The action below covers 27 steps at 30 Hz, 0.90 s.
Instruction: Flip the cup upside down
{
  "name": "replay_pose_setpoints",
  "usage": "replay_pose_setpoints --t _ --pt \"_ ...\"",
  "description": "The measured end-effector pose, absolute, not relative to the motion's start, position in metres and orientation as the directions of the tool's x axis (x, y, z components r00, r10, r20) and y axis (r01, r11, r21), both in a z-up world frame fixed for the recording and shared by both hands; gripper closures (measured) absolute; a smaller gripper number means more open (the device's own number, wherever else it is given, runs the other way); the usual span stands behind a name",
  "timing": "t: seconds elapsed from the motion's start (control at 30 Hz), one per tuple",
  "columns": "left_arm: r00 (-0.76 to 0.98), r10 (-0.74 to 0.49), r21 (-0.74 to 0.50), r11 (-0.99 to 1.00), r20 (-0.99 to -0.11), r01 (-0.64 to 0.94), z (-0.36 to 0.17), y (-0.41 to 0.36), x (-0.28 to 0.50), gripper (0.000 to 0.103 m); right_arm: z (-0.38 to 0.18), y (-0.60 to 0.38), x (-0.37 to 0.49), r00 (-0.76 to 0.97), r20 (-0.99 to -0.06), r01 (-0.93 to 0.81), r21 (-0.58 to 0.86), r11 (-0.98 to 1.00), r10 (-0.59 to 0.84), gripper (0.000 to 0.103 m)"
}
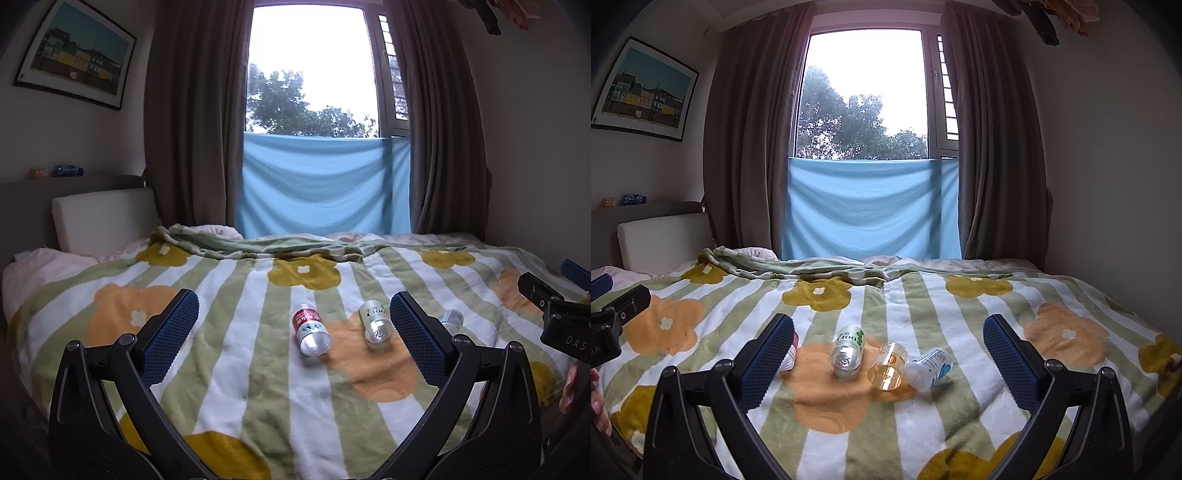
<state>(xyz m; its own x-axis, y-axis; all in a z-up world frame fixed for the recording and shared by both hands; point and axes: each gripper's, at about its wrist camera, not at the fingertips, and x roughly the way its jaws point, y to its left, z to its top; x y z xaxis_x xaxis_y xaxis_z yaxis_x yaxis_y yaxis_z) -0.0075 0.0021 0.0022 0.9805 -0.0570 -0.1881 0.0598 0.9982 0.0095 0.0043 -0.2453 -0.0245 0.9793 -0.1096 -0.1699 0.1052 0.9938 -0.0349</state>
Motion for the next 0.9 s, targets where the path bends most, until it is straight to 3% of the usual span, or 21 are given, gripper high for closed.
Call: replay_pose_setpoints --t 0.9 --pt "0.984 -0.057 0.007 0.998 -0.171 0.06 0.0058 -0.0014 -0.0104 0.0 -0.0253 -0.2467 0.0043 0.979 -0.172 0.106 -0.031 0.994 -0.11 0.001"
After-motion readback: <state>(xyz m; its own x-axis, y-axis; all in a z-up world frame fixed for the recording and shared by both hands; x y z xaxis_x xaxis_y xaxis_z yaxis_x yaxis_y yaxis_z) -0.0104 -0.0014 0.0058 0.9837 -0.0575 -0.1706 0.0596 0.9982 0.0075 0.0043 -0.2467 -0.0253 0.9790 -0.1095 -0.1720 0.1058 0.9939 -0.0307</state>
